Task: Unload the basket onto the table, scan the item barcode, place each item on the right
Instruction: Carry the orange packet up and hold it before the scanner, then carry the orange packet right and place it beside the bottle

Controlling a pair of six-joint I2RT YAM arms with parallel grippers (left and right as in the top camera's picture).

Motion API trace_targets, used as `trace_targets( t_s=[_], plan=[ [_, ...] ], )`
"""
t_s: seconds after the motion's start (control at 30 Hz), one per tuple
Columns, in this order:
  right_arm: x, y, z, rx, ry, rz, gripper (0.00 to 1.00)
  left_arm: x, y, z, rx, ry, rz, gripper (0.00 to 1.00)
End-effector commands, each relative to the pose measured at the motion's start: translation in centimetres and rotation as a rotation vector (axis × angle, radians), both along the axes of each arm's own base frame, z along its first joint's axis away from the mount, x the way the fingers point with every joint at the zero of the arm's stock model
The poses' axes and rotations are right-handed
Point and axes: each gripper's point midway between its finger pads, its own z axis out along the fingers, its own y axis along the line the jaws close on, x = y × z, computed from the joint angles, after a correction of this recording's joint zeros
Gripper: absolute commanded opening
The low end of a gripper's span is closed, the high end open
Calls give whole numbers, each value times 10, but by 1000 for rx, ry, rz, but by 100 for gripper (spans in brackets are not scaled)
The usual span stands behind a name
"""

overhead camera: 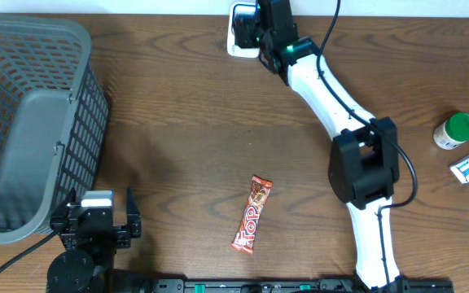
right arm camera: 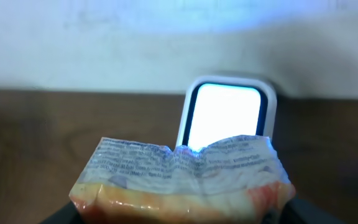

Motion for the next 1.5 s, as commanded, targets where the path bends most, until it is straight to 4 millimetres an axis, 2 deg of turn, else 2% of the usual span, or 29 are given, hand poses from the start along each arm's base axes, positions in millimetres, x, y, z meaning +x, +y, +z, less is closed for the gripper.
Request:
trace_targets(
  t_s=[0.0,0.1,0.27,0.67,0.83,0.97,1.1,1.2,1.3,1.47],
  plan=[
    [21,-11,-20,-12,-43,-79,59,0,0,1,-11,-7,0,92],
    [36,-15,-20,7,-113,-104,58,0,0,1,-11,-7,0,92],
    [49,-17,-27,25,-175,-131,57,0,0,1,-11,-7,0,92],
    [50,-18,-44,14,-160,-140,54,0,0,1,-11,-7,0,92],
    [46,-5,-32,25,-100,-66,54,0,0,1,-11,-7,0,92],
    [40,-19,-2,-58,-29,-103,45,0,0,1,-11,-7,0,92],
    [17,-55,36,-192,65,-173,50,0,0,1,-11,-7,0,92],
    [-15,-101,48,-309,196,-256,51,0,0,1,-11,-7,0,92],
    [-42,-155,35,-407,346,-362,50,0,0,1,-11,-7,0,92],
    [-85,-244,-12,-454,646,-519,50,0,0,1,-11,-7,0,92]
  ],
)
